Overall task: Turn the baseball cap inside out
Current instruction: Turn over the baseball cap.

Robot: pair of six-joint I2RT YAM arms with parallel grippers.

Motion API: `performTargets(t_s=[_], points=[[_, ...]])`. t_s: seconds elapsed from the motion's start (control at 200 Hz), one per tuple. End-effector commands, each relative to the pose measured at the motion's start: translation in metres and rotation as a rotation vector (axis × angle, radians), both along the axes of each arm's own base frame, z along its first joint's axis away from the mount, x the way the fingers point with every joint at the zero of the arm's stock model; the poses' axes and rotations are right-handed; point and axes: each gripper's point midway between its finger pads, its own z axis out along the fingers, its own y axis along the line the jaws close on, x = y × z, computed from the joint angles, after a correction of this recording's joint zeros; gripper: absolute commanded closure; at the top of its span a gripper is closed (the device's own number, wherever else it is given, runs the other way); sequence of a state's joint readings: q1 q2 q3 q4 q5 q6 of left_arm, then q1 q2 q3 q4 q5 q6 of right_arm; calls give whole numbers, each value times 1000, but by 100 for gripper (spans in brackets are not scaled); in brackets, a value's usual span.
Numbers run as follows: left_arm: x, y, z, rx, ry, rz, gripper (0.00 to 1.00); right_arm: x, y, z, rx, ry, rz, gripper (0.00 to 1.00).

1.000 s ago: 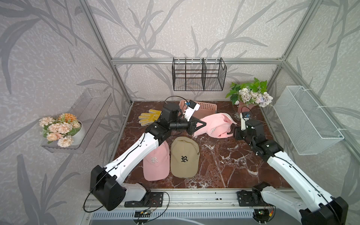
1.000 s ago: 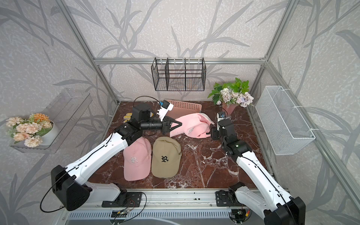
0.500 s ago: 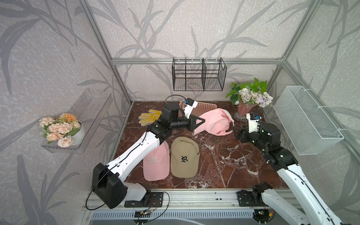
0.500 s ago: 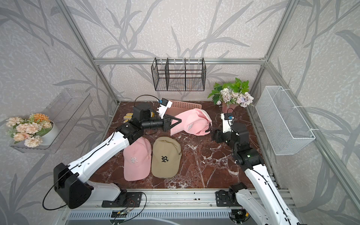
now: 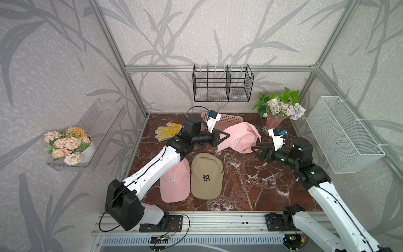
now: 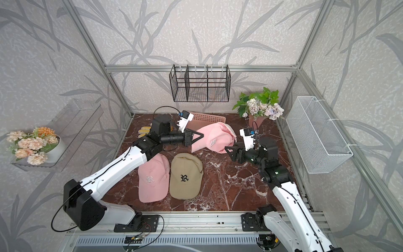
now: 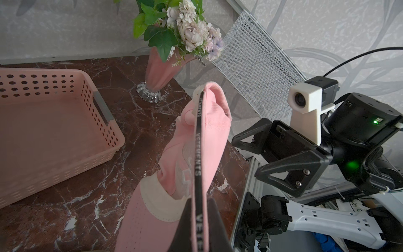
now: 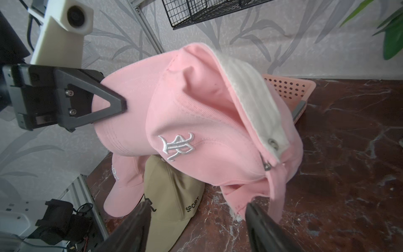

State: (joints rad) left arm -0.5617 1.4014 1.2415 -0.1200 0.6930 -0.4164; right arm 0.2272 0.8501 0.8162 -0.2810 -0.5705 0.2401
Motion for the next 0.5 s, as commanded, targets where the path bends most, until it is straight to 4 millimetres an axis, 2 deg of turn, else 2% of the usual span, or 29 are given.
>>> performTargets(t_s=[0.0,0.23,0.37,0.495], points=[[-2,-4,19,-46,-32,-31,100,0,7,13,35,-5,42,29],[-11,-6,20,-57,-25,-80,100,26,2,8,26,31,-38,37],[-13,-6,20,-52,-24,-89,100,40,-16,0,-34,42,-164,34],[-16,-8,22,-58,-26,-112,100,43,-20,-4,-55,40,-190,31]])
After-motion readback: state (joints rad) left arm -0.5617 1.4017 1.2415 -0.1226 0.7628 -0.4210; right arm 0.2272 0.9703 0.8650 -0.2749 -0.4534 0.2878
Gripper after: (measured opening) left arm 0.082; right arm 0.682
